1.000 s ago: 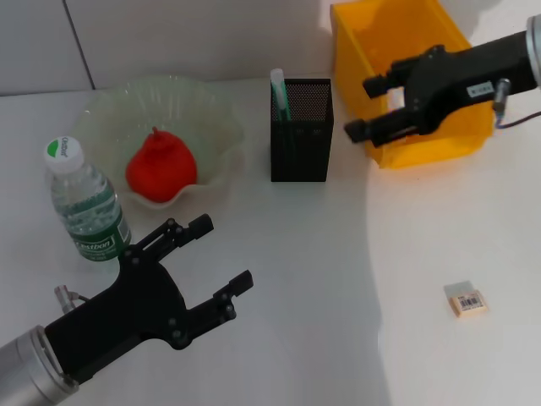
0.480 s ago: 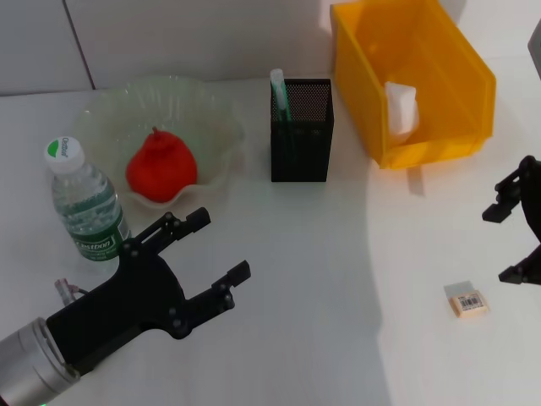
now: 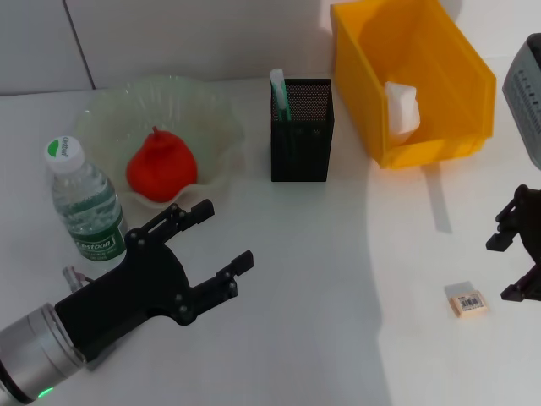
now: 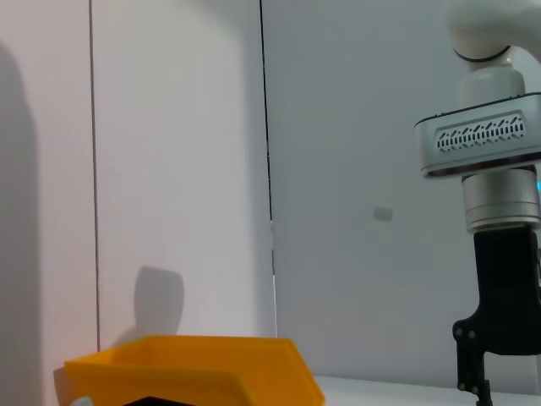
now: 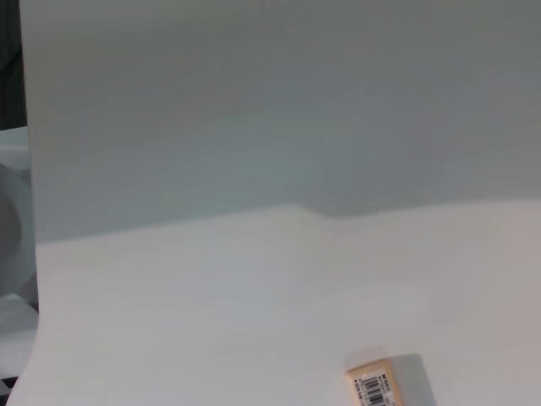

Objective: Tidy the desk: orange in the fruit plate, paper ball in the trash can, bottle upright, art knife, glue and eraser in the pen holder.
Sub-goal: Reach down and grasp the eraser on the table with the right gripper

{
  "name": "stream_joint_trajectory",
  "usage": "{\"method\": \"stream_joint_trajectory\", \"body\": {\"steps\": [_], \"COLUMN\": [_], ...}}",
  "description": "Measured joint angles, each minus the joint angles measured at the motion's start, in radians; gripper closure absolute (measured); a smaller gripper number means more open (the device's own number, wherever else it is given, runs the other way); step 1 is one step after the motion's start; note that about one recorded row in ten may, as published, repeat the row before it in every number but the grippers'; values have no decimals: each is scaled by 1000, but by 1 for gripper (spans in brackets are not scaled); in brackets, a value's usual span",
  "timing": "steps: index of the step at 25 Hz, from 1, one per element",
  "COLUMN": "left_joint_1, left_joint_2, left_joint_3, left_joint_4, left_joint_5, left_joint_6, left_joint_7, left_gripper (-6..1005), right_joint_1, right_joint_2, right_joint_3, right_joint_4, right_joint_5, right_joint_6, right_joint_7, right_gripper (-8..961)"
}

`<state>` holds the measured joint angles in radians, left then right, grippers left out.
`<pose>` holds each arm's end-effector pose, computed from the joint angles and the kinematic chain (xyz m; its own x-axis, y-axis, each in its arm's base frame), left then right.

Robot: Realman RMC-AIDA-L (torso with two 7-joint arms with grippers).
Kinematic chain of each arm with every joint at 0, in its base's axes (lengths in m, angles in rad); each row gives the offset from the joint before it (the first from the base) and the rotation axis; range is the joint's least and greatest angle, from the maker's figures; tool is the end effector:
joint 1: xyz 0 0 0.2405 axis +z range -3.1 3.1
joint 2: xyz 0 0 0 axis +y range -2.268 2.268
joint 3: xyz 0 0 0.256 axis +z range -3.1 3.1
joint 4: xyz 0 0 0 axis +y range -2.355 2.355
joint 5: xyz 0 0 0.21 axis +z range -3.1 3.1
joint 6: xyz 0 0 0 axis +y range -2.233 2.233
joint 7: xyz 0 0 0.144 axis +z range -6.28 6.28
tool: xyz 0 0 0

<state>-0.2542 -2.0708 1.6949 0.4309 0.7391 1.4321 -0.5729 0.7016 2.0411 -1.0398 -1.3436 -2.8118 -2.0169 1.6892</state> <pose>-0.2574 0.2512 -0.0658 0.6830 -0.0725 0.7268 0.3102 -0.8721 -0.3784 0.2078 0.3349 0.0753 0.8259 -0.1227 0.5504 -0.1201 -0.9919 -0.0409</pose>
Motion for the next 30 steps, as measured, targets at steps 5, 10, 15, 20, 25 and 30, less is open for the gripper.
{"method": "stream_joint_trajectory", "body": {"steps": [5, 10, 15, 20, 25, 30], "left_joint_1": [-12, -14, -20, -23, -23, -23], "left_joint_2": [0, 0, -2, -2, -2, -3], "left_joint_3": [0, 0, 1, 1, 2, 4], "left_joint_4": [0, 0, 0, 0, 0, 0], "left_joint_5": [4, 4, 0, -1, -1, -2], "left_joint_6": [-13, -25, -41, -50, -52, -53], "left_joint_7": [-18, -19, -25, -31, -31, -31], "left_gripper": [225, 225, 225, 225, 225, 225], "right_joint_1": [10, 11, 16, 0, -15, -17], "right_joint_2": [28, 35, 35, 38, 40, 40], "right_joint_3": [-47, -99, -101, -105, -130, -139], "right_joint_4": [32, 77, 98, 96, 129, 145], "right_joint_5": [-59, -65, -53, -38, -32, -27], "right_joint_6": [59, 82, 84, 115, 149, 176], "right_joint_7": [1, 0, -5, -26, -48, -53], "right_gripper": [263, 261, 260, 256, 252, 253]}}
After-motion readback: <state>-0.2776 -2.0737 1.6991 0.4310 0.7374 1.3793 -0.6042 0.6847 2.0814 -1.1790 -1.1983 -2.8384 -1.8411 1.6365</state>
